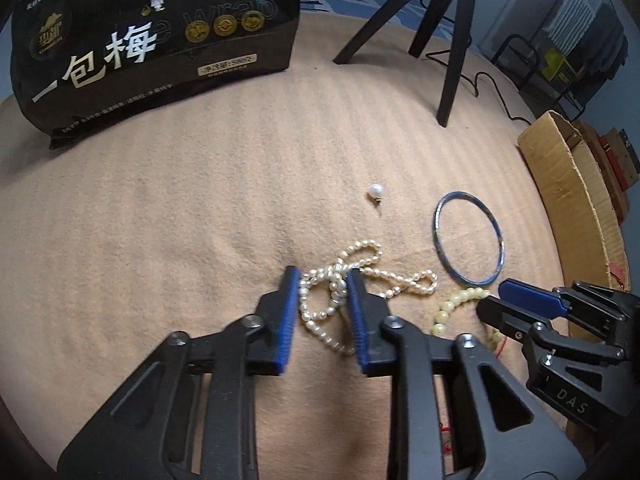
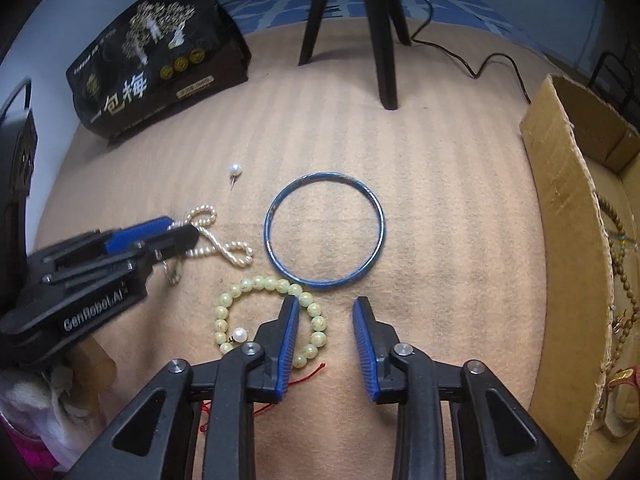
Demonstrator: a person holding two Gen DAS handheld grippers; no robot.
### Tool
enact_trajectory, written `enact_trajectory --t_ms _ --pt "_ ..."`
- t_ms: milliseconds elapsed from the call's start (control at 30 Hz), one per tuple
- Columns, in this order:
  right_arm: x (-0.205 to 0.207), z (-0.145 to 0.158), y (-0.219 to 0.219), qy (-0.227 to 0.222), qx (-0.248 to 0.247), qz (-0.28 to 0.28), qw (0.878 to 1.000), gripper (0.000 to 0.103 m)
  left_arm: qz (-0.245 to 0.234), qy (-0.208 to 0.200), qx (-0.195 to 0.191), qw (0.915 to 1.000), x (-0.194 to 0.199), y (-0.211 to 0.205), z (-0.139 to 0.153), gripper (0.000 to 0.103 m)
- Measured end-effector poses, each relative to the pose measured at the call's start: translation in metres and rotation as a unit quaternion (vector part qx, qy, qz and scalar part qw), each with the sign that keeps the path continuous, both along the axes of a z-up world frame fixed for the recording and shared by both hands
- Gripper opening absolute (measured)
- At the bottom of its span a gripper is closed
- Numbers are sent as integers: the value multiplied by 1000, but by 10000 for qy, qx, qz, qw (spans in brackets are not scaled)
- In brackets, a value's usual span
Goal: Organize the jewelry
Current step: 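Grasp the white pearl necklace with the left tool while the right tool grasps the green bead bracelet, then carry the pearl necklace and green bracelet over the cardboard box with both tools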
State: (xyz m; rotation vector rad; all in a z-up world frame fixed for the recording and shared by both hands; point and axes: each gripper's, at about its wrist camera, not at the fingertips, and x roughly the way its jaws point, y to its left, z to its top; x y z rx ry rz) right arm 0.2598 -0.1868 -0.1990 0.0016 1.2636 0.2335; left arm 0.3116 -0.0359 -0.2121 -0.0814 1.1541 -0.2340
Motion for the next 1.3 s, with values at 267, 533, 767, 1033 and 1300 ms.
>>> enact_trajectory --t_ms 267,533,767,1033,1300 --pt "-5 1 2 -58 17 56 10000 5 109 -26 -129 9999 1 11 1 9" --pt "-10 14 -6 -176 333 -52 9993 5 279 -7 -258 9993 -5 22 9 7" --pt "-18 38 -9 -457 515 -58 9976 5 296 -112 -380 9988 -18 28 30 6" --pt "-33 70 -13 -808 489 -52 9955 5 306 -383 -553 9973 -40 32 63 6" --pt "-46 104 -38 -1214 471 -185 9913 5 327 -625 -816 9942 -60 38 95 6"
